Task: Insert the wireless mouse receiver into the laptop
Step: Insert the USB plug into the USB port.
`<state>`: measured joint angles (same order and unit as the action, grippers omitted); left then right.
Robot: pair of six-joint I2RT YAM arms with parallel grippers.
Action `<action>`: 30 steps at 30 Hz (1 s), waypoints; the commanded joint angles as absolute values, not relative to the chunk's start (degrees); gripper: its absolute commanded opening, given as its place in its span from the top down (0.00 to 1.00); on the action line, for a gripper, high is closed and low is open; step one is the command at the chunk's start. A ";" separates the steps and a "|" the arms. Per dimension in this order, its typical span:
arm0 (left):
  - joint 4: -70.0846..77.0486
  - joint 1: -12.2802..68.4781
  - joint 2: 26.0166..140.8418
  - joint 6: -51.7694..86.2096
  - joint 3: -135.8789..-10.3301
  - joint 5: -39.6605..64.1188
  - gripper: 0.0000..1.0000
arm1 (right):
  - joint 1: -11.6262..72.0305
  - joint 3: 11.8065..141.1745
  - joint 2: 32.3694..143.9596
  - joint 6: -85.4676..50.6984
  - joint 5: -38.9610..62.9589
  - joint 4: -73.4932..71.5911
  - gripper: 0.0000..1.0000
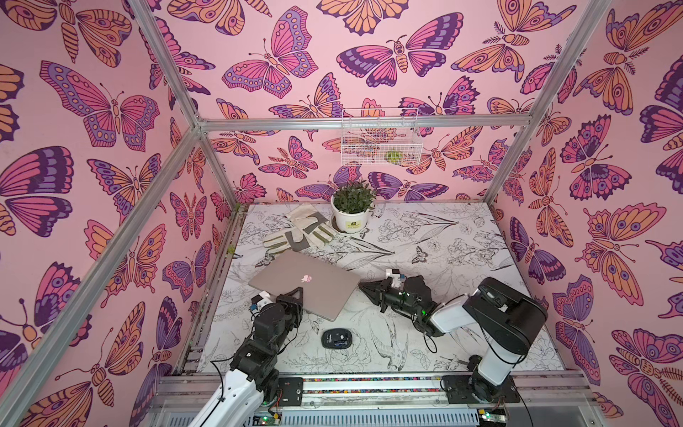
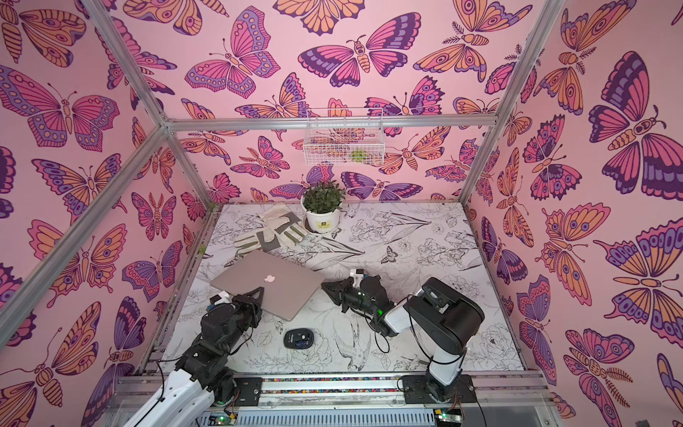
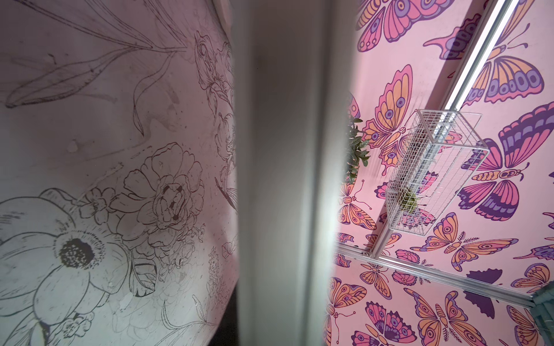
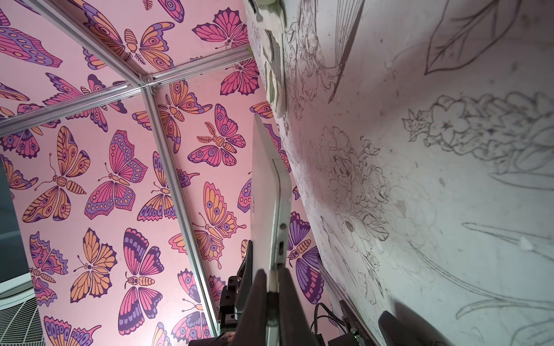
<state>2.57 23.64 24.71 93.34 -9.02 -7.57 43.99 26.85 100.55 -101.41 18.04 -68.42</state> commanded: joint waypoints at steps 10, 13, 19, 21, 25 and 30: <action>12.48 23.73 22.94 92.88 -9.90 -7.14 1.00 | 43.88 26.59 100.55 -101.27 18.24 -70.14 1.00; 12.48 23.73 22.98 92.87 -10.02 -6.99 1.00 | 43.56 26.32 100.37 -101.31 18.35 -70.14 1.00; 12.54 23.73 23.46 93.04 -10.02 -6.18 1.00 | 43.33 26.62 100.60 -101.16 18.54 -70.18 1.00; 12.74 23.73 23.47 93.05 -9.99 -6.16 1.00 | 43.33 26.87 100.80 -101.05 18.58 -70.22 1.00; 13.07 23.71 23.62 93.10 -10.11 -5.98 1.00 | 43.33 27.15 101.22 -101.03 18.77 -70.22 1.00; 13.80 23.73 23.99 93.30 -9.82 -5.54 1.00 | 43.33 27.51 101.45 -101.04 18.81 -70.31 1.00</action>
<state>2.94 23.64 24.99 93.38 -9.02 -7.20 43.75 26.72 100.55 -101.58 18.06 -68.45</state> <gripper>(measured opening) 0.161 0.085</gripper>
